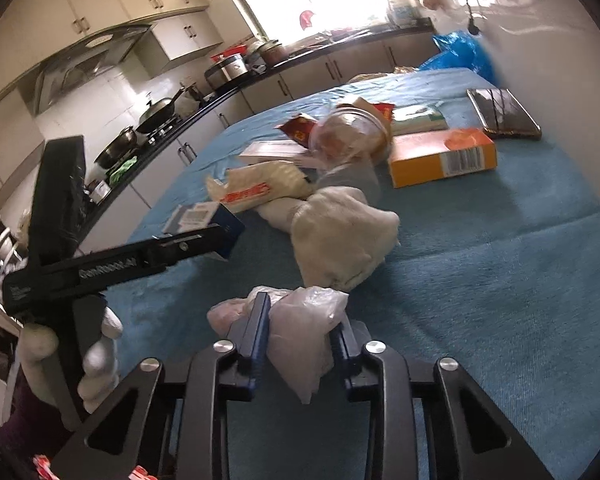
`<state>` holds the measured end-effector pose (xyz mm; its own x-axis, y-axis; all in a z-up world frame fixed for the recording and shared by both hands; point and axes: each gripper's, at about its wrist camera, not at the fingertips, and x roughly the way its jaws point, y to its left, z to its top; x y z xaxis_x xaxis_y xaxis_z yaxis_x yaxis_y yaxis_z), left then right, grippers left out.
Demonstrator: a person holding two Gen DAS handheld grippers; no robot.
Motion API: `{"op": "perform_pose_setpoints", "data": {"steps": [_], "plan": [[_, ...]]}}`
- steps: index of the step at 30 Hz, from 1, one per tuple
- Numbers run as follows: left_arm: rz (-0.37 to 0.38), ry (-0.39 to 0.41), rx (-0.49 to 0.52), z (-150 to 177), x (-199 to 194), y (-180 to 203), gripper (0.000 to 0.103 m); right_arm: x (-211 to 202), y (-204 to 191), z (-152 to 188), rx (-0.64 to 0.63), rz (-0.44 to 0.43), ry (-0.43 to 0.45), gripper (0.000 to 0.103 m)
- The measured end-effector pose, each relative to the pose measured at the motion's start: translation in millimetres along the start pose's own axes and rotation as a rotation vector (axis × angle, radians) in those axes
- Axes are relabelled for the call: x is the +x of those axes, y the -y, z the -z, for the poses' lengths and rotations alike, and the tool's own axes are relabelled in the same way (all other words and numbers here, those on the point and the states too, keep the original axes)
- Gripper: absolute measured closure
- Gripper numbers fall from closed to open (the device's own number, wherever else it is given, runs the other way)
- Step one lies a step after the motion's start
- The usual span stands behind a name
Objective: Collect trash
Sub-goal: 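Grasp the white tissue wad with the right tool while the left tool grasps a white medicine box, then drop the medicine box and tissue into the red basket with both tools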
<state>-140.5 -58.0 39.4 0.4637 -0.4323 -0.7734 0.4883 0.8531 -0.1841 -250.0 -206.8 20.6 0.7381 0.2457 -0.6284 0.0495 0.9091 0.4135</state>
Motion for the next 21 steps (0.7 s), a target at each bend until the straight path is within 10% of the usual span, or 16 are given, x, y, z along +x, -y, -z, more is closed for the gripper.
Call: {"op": "perform_pose_setpoints", "data": {"steps": [8,21], "plan": [[-0.096,0.099,-0.055,16.8,-70.9,-37.5,0.023,-11.8,-35.7,-2.1,-0.095,-0.020,0.021,0.080],[-0.465,0.207,-0.262,54.8,-175.6,-198.4,0.023,29.4,-143.1,-28.1,-0.251,-0.165,-0.018,0.081]]}}
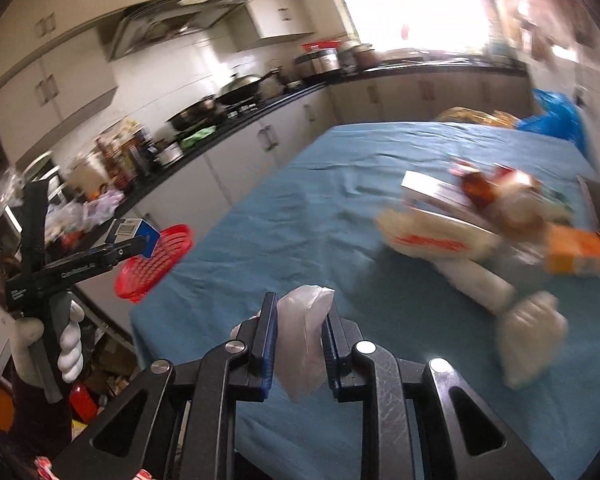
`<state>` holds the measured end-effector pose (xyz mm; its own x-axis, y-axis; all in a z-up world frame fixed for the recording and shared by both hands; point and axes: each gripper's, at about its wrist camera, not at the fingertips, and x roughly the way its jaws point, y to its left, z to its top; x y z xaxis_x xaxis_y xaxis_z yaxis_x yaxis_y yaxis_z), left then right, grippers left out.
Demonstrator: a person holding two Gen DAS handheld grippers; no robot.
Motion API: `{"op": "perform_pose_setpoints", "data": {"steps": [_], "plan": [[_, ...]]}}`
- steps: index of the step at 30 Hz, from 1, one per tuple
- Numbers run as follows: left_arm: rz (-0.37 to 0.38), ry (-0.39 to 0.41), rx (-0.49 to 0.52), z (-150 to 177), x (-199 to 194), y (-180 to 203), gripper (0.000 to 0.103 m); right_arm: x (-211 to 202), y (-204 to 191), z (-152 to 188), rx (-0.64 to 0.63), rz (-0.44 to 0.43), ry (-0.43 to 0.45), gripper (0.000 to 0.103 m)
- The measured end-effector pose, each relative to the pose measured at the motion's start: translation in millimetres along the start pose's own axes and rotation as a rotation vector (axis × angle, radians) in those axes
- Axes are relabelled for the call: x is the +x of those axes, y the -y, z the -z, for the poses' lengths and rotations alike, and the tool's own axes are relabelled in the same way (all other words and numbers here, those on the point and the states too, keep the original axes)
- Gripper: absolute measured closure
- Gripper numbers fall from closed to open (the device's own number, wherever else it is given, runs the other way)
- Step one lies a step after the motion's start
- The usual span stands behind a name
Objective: Collect trash
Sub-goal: 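Drop the medicine box and tissue into the red basket with both tools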
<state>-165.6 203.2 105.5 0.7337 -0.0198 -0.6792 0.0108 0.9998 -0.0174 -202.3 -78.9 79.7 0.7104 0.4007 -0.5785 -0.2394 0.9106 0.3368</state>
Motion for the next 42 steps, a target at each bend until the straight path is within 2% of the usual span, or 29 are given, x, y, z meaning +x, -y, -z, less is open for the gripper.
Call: {"op": "perform_pose_setpoints", "data": {"steps": [5,8,16,19,21,23,26,31,42], "plan": [[-0.094,0.002,-0.090,-9.9,15.0,-74.6,0.023,53.7,-63.9,-27.3,-0.088,-0.080,-0.034,0.081],[-0.128,-0.006,-0.117,-10.8,28.6,-101.1,0.023,87.2,-99.2,-41.5,-0.127,-0.119,-0.051,0.081],[-0.091,-0.068,-0.166,-9.6,65.8,-131.0,0.023,171.4,-179.5,-70.6,-0.201,-0.184,-0.085,0.080],[-0.076,-0.065,-0.168,-11.3,69.2,-135.8,0.022,198.8,-199.1,-74.2,-0.218,-0.197,-0.094,0.073],[-0.073,-0.057,-0.171,-12.6,69.9,-141.1,0.019,213.6,-206.5,-73.1,-0.234,-0.182,-0.108,0.047],[-0.077,-0.049,-0.180,-13.3,68.7,-145.0,0.019,217.1,-205.2,-71.2,-0.221,-0.180,-0.112,0.042],[-0.080,-0.037,-0.188,-12.3,63.8,-146.4,0.019,216.0,-197.6,-70.5,-0.201,-0.182,-0.119,0.041],[-0.100,-0.021,-0.186,-10.2,55.0,-135.3,0.018,199.0,-171.9,-66.7,-0.157,-0.136,-0.119,0.041],[-0.085,-0.015,-0.079,-13.6,35.9,-63.7,0.018,131.8,-94.9,-45.6,-0.076,-0.048,-0.092,0.038]]}}
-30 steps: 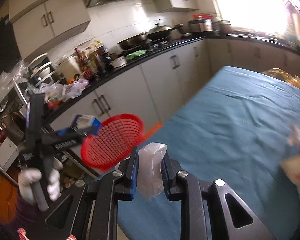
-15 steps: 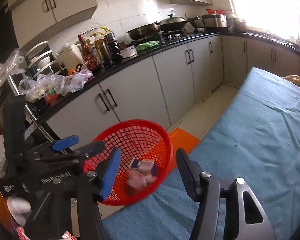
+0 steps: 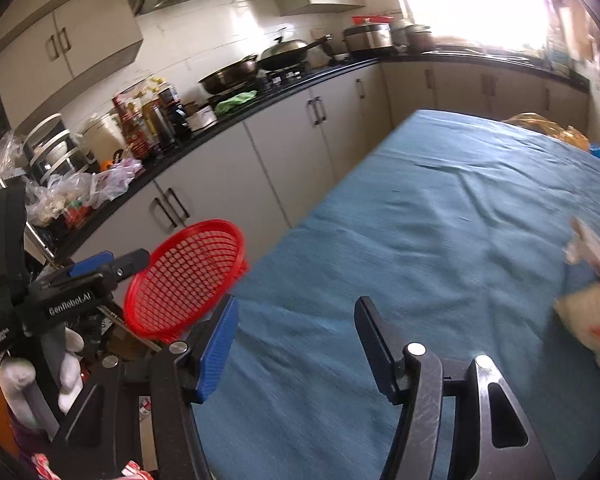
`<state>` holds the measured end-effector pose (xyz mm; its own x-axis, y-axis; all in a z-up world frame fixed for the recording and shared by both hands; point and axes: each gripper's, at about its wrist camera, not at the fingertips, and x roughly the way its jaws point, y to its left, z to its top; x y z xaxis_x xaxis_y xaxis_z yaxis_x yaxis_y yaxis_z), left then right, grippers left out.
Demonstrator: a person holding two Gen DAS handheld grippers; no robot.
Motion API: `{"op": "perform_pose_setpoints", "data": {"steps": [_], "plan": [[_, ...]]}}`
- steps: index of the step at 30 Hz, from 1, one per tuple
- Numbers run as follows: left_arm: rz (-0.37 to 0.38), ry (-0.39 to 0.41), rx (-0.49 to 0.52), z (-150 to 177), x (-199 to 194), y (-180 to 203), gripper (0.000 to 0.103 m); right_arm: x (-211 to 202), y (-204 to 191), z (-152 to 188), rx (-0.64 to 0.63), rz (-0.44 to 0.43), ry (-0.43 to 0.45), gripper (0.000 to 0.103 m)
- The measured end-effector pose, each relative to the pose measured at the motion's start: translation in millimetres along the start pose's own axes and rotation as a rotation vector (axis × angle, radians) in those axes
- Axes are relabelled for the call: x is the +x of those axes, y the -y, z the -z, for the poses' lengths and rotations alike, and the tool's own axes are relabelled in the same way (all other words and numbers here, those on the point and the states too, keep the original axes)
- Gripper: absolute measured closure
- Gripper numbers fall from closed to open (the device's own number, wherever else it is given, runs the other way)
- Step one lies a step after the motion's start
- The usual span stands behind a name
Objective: Collect trash
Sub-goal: 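Grasp the paper snack bag with the left tool while the right tool grasps a white cloth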
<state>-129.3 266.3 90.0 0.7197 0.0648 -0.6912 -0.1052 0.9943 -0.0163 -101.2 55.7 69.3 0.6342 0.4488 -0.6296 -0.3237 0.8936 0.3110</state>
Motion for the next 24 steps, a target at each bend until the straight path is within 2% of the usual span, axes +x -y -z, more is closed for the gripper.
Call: {"op": "perform_pose_setpoints", "data": {"steps": [10,16,24], "plan": [[0.100,-0.043,0.112,7.3,-9.6,90.3,0.018,-85.6,85.1,44.5,0.146,0.114,0.078,0.036],[0.187,-0.091,0.169,16.4,-4.0,147.2,0.018,-148.1,149.1,78.5,0.281,0.231,0.148,0.029],[0.314,-0.152,0.268,27.4,13.1,221.9,0.018,-191.3,214.6,111.5,0.417,0.360,0.144,0.029]]}}
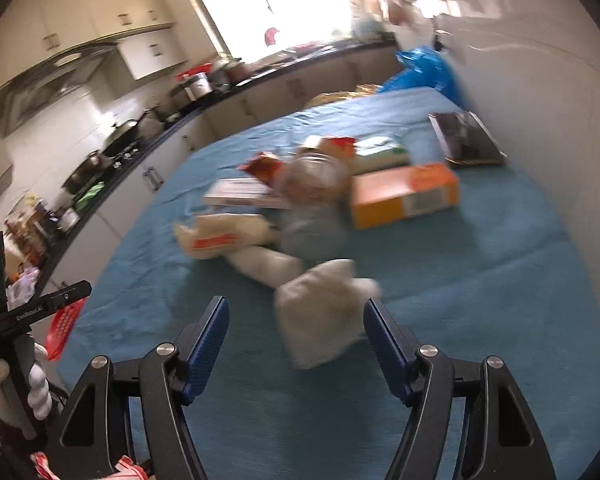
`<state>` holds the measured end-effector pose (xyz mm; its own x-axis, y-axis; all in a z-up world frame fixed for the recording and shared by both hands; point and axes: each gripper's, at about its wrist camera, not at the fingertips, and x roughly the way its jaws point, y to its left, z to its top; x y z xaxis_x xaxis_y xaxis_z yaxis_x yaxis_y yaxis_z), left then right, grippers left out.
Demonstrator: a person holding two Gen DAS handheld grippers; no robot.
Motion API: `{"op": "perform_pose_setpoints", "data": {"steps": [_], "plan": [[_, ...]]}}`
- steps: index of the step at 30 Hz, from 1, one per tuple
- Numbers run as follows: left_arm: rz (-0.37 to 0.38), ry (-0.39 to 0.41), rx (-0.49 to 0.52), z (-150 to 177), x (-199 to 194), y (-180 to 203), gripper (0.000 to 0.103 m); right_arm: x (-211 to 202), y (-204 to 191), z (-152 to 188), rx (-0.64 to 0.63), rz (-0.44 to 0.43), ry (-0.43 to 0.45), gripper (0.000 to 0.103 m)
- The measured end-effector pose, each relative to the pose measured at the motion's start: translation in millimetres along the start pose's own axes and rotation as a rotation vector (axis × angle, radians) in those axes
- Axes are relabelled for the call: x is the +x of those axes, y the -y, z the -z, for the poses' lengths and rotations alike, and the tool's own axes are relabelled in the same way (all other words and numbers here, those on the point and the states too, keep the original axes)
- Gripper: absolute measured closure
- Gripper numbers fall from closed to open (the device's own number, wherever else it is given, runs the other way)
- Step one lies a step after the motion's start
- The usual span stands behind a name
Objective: Collect trash
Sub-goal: 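Grasp the paper snack bag with the left tool while the right tool grasps a white cloth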
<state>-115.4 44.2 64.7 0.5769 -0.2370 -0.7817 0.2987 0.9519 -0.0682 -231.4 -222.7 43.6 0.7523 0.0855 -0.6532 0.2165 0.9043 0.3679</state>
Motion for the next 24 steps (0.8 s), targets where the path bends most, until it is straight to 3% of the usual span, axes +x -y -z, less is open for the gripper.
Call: {"op": "perform_pose_setpoints", "data": {"steps": [5,9,12,15,18,22,24], "plan": [[0.098,-0.032,0.057,-13.1,23.3,39.3,0.018,12.0,19.9,1.9,0.033,0.030,-0.029,0.029],[0.160,-0.006,0.111,-35.9,37.2,67.7,0.018,20.2,26.1,2.1,0.041,0.011,-0.040,0.029],[0.212,0.031,0.186,-54.2,51.6,87.5,0.017,24.7,27.3,3.1,0.036,-0.002,-0.040,0.029],[0.198,0.064,0.313,-65.8,70.9,110.6,0.016,29.9,25.9,2.2,0.034,-0.019,-0.052,0.029],[0.251,0.014,0.376,-67.0,88.4,122.8,0.016,34.3,24.8,0.0,0.030,-0.028,-0.061,0.029],[0.376,-0.064,0.391,-56.8,89.4,129.3,0.016,38.9,22.1,-2.0,0.019,-0.028,-0.072,0.029],[0.394,-0.086,0.448,-45.1,86.6,138.6,0.016,42.6,22.0,-3.0,0.024,-0.024,-0.088,0.030]]}}
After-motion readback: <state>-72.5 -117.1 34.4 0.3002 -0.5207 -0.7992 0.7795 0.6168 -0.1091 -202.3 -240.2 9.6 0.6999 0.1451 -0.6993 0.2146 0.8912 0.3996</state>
